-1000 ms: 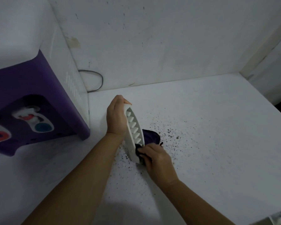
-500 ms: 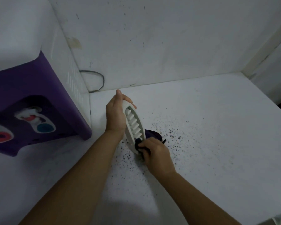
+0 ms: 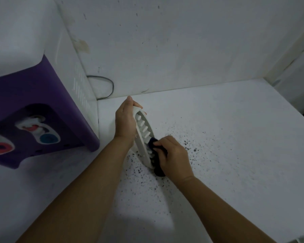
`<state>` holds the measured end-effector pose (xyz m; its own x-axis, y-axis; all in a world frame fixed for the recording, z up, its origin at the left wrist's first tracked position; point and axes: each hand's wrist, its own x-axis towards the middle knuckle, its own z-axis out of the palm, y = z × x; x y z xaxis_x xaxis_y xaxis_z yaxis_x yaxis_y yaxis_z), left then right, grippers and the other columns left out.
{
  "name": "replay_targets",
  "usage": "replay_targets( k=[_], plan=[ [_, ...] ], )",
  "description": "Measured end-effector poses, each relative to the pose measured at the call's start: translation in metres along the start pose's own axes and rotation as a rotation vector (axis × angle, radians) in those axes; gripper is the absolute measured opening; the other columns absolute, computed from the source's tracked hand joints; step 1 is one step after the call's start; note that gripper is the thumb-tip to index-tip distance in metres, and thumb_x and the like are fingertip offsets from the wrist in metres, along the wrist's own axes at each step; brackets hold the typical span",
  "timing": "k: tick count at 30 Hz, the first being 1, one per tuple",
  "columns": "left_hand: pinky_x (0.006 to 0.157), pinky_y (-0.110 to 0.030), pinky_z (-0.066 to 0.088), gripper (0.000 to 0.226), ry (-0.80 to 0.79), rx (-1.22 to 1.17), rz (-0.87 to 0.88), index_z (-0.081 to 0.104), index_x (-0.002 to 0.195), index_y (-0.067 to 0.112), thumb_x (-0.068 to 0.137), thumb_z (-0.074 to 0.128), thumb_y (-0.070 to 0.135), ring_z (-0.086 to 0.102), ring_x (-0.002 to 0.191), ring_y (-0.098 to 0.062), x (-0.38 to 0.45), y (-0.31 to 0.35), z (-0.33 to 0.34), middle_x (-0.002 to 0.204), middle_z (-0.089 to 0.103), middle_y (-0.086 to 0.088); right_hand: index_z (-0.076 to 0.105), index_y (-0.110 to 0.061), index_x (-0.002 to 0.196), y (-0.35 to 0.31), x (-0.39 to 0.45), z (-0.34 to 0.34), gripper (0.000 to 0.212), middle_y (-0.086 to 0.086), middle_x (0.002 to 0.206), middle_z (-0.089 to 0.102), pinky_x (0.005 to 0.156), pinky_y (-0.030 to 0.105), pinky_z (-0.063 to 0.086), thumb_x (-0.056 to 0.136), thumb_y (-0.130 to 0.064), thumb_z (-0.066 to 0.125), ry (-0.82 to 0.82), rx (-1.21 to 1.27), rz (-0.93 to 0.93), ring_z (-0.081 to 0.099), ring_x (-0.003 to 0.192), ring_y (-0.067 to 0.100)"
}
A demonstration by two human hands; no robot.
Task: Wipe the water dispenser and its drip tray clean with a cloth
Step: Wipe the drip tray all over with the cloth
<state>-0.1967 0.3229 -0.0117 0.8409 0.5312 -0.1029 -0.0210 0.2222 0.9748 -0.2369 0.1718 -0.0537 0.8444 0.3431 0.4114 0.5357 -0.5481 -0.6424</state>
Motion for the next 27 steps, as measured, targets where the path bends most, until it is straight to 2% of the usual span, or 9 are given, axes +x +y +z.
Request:
replay_targets(
  k=[3, 5, 9, 14, 18, 21, 23, 25, 27],
  plan=[
    [0.071, -0.036, 0.045, 0.044, -0.005, 0.022, -0.024, 0.054, 0.063, 0.015, 0.099, 0.039, 0.035, 0.053, 0.066, -0.022, -0.008, -0.009, 0.005, 0.064, 0.058, -0.007, 0.068, -0.009, 0.097, -0.021, 0.033, -0.016, 0.016, 0.002, 0.092, 0.066, 0.075, 0.017, 0.048, 0.085, -0.001, 0.062, 0.155, 0.078, -0.014, 0.06, 0.082, 0.011],
    [0.073, -0.037, 0.042, 0.043, -0.009, -0.027, -0.071, 0.053, 0.063, 0.015, 0.099, 0.039, 0.034, 0.05, 0.068, -0.022, -0.015, -0.019, 0.007, 0.066, 0.054, -0.007, 0.067, -0.012, 0.106, -0.027, 0.046, -0.018, 0.023, 0.001, 0.097, 0.068, 0.079, 0.022, 0.05, 0.086, -0.002, 0.061, 0.131, 0.073, -0.062, 0.062, 0.087, 0.014],
    [0.071, -0.037, 0.045, 0.046, 0.076, -0.072, -0.095, 0.055, 0.062, 0.014, 0.099, 0.04, 0.035, 0.055, 0.063, -0.024, -0.011, -0.031, -0.001, 0.059, 0.058, -0.005, 0.07, -0.008, 0.104, -0.002, 0.008, -0.005, 0.021, 0.005, 0.091, 0.068, 0.066, 0.036, 0.053, 0.091, -0.011, 0.054, 0.006, -0.063, -0.1, 0.061, 0.078, 0.023],
    [0.069, -0.037, 0.048, 0.05, 0.064, -0.078, -0.071, 0.055, 0.061, 0.014, 0.101, 0.036, 0.037, 0.058, 0.06, -0.026, -0.012, -0.023, 0.0, 0.053, 0.061, -0.001, 0.072, -0.01, 0.098, 0.001, 0.002, -0.015, 0.02, 0.003, 0.089, 0.068, 0.065, 0.032, 0.054, 0.085, -0.006, 0.057, -0.027, -0.076, -0.064, 0.062, 0.077, 0.022],
    [0.072, -0.032, 0.049, 0.051, -0.015, 0.001, 0.045, 0.057, 0.062, 0.016, 0.102, 0.033, 0.039, 0.059, 0.063, -0.018, -0.008, -0.001, 0.015, 0.059, 0.064, 0.001, 0.065, -0.014, 0.116, -0.016, 0.042, -0.022, 0.031, 0.003, 0.097, 0.066, 0.074, 0.026, 0.049, 0.087, -0.005, 0.059, 0.093, -0.065, -0.069, 0.059, 0.087, 0.018],
    [0.07, -0.03, 0.051, 0.053, -0.071, 0.062, 0.091, 0.057, 0.064, 0.014, 0.101, 0.032, 0.042, 0.061, 0.064, -0.018, -0.005, 0.007, 0.016, 0.064, 0.065, -0.004, 0.069, -0.008, 0.102, -0.005, 0.032, -0.012, 0.018, 0.005, 0.091, 0.065, 0.067, 0.031, 0.052, 0.086, -0.005, 0.061, 0.074, -0.091, -0.074, 0.06, 0.082, 0.022],
    [0.063, -0.024, 0.051, 0.052, -0.06, 0.062, 0.072, 0.057, 0.066, 0.013, 0.101, 0.032, 0.043, 0.06, 0.06, -0.015, -0.004, 0.007, 0.012, 0.061, 0.066, 0.0, 0.069, -0.006, 0.091, 0.011, 0.007, -0.003, 0.01, 0.006, 0.085, 0.065, 0.059, 0.029, 0.051, 0.082, -0.003, 0.066, -0.015, -0.145, -0.01, 0.061, 0.075, 0.025],
    [0.059, -0.022, 0.051, 0.052, -0.051, 0.053, 0.052, 0.057, 0.067, 0.013, 0.1, 0.032, 0.044, 0.06, 0.058, -0.014, -0.004, 0.007, 0.008, 0.062, 0.066, 0.0, 0.07, -0.007, 0.088, 0.02, -0.012, -0.001, 0.011, 0.006, 0.083, 0.066, 0.058, 0.024, 0.047, 0.079, -0.001, 0.068, -0.121, -0.165, 0.045, 0.062, 0.071, 0.027],
    [0.061, -0.023, 0.051, 0.052, -0.053, 0.051, 0.054, 0.057, 0.068, 0.013, 0.1, 0.032, 0.045, 0.06, 0.059, -0.014, -0.004, 0.007, 0.006, 0.065, 0.066, -0.003, 0.07, -0.008, 0.091, 0.016, -0.007, -0.005, 0.012, 0.006, 0.085, 0.066, 0.061, 0.025, 0.048, 0.081, -0.003, 0.065, -0.091, -0.124, 0.051, 0.062, 0.074, 0.024]
  ],
)
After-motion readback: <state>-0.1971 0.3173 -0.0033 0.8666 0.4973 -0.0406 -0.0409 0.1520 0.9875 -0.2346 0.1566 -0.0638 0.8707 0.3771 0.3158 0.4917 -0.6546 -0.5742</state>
